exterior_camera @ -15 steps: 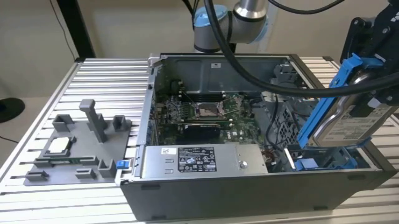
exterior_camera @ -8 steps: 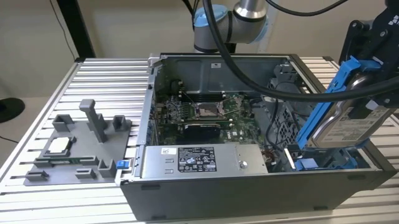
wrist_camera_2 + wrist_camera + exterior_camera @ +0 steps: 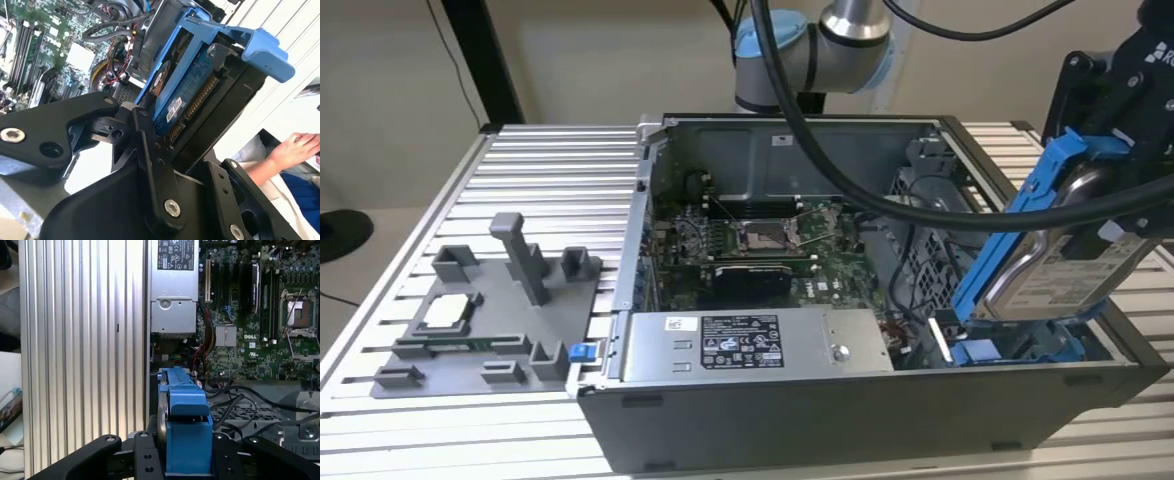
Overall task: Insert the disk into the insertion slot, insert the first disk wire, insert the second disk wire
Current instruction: 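Insert the disk into the insertion slot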
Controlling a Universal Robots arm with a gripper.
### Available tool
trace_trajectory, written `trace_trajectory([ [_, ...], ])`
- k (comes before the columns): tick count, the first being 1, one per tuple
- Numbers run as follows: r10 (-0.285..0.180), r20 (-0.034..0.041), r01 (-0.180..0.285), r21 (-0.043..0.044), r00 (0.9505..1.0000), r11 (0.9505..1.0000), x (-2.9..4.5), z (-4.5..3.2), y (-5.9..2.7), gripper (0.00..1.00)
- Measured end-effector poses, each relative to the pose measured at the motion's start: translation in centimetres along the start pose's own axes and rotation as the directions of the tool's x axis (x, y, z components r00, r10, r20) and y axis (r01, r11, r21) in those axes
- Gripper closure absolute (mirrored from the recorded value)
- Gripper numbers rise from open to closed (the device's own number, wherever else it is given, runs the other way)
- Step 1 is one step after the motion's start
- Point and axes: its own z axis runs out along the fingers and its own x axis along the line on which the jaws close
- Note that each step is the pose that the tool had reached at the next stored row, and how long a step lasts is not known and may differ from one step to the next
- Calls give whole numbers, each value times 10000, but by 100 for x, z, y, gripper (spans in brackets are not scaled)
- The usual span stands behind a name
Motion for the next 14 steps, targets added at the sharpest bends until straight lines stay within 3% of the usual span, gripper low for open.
trace_trajectory([
  [14, 0, 0, 0, 0, 10000, 10000, 0, 48, -2, 100],
])
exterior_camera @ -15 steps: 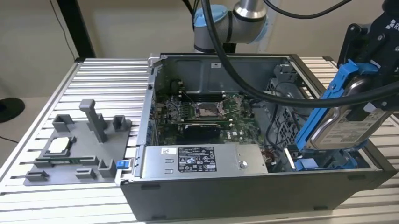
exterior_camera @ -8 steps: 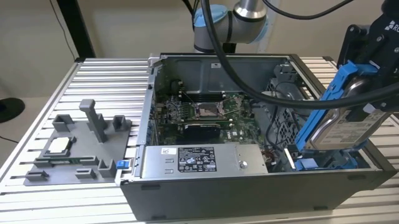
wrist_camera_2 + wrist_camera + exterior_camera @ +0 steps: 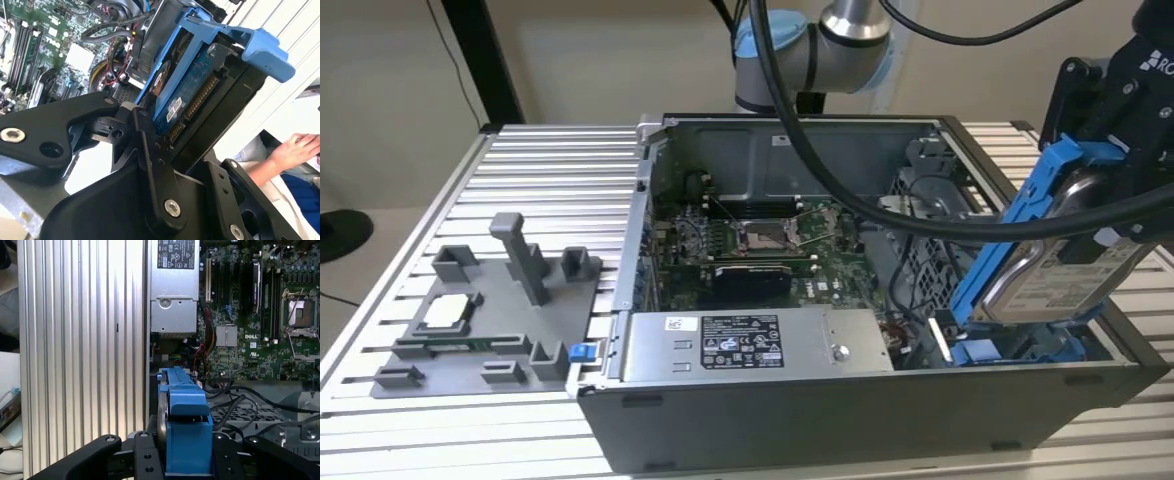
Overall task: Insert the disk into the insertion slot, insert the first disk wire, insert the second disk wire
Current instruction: 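Insert the disk into the insertion slot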
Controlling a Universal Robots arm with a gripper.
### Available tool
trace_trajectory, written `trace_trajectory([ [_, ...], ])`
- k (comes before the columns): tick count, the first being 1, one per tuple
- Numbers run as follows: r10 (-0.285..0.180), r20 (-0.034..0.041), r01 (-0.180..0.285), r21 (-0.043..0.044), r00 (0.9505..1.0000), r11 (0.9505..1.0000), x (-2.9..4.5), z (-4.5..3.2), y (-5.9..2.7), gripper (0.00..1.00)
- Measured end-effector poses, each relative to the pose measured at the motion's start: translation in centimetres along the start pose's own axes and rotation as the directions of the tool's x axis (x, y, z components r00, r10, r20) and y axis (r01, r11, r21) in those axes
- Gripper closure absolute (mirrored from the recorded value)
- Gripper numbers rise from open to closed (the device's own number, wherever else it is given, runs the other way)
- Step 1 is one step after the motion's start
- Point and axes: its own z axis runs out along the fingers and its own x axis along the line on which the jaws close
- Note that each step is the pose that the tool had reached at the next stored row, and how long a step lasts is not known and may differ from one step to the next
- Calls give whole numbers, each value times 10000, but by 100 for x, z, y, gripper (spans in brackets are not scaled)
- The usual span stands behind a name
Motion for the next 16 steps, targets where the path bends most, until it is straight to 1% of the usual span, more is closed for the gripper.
trace_trajectory([
  [5, 0, 3, 0, 0, 10000, 10000, -1, 55, -2, 100],
  [10, 4, 45, -4, -1, 10000, 10000, -8, 121, -26, 100],
  [13, 2, 79, -2, -1, 10000, 10000, -35, 153, -64, 100],
  [16, 1, 91, -1, -2, 10000, 10000, -92, 175, -90, 100],
])
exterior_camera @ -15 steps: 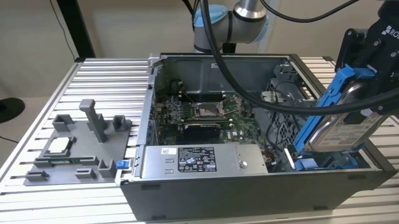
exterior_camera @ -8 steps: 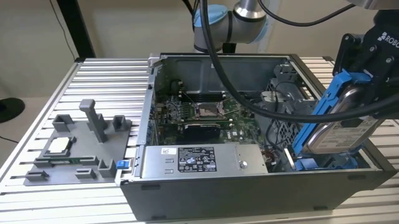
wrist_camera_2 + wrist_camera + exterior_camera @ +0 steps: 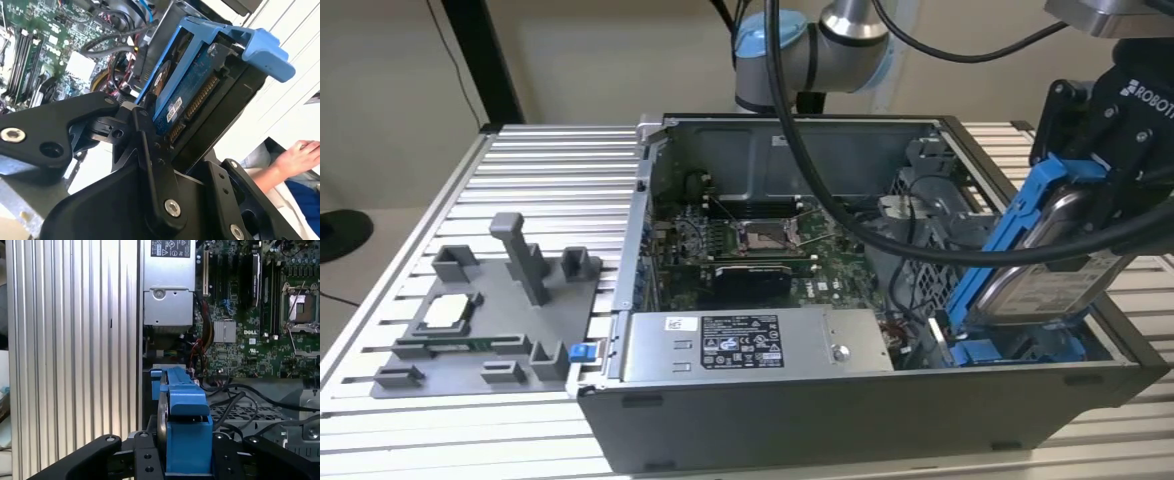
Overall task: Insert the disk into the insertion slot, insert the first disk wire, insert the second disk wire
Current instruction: 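Insert the disk into the insertion slot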
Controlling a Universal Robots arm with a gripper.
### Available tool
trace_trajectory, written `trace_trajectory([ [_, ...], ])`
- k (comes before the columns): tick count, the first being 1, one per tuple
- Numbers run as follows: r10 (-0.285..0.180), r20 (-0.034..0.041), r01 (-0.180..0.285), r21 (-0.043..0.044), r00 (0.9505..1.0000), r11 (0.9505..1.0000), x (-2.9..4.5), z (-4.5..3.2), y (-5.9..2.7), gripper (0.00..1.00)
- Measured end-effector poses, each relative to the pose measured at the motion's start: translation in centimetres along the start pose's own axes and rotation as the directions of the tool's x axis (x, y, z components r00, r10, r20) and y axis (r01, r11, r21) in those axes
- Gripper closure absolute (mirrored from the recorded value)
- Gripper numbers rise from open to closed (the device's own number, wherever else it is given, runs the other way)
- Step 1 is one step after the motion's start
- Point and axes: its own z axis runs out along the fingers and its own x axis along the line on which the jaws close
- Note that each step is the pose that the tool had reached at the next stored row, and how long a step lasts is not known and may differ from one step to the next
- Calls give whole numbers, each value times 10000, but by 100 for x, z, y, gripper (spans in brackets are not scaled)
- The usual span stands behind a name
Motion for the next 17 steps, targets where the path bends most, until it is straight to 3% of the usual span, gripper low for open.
trace_trajectory([
  [2, 1, 9, -1, 2, 10000, 10000, -31, 20, -7, 100],
  [10, 0, 28, 0, 2, 10000, 10000, -37, 90, -25, 100],
  [17, -4, 121, 4, 0, 9999, 10000, -46, 165, -42, 100],
])
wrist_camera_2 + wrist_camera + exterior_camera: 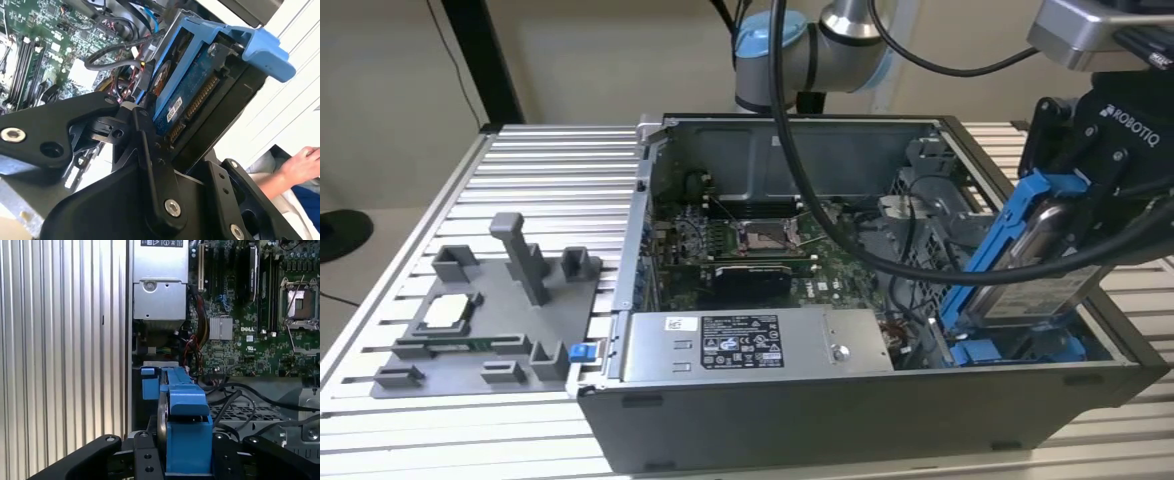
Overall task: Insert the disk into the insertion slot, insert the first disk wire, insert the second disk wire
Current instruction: 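Insert the disk into the insertion slot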
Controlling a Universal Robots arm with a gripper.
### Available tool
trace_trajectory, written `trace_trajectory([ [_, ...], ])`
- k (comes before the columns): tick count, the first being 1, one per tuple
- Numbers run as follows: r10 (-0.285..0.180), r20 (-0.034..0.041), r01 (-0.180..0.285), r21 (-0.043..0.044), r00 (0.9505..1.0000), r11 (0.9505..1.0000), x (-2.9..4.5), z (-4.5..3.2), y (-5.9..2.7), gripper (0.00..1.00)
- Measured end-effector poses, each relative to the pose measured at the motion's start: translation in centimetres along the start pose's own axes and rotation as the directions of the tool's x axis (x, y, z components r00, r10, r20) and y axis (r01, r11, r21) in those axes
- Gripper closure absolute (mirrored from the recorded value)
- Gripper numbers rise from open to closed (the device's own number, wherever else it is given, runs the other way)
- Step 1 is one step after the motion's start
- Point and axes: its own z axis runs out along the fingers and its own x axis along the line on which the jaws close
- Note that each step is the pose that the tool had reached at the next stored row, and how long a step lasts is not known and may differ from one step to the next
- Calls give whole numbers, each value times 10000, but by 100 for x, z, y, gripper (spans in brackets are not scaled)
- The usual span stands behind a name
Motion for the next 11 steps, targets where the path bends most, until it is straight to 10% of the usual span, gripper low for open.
trace_trajectory([
  [11, 63, 78, -63, -1, 9999, 10000, 2, 100, -30, 100],
])
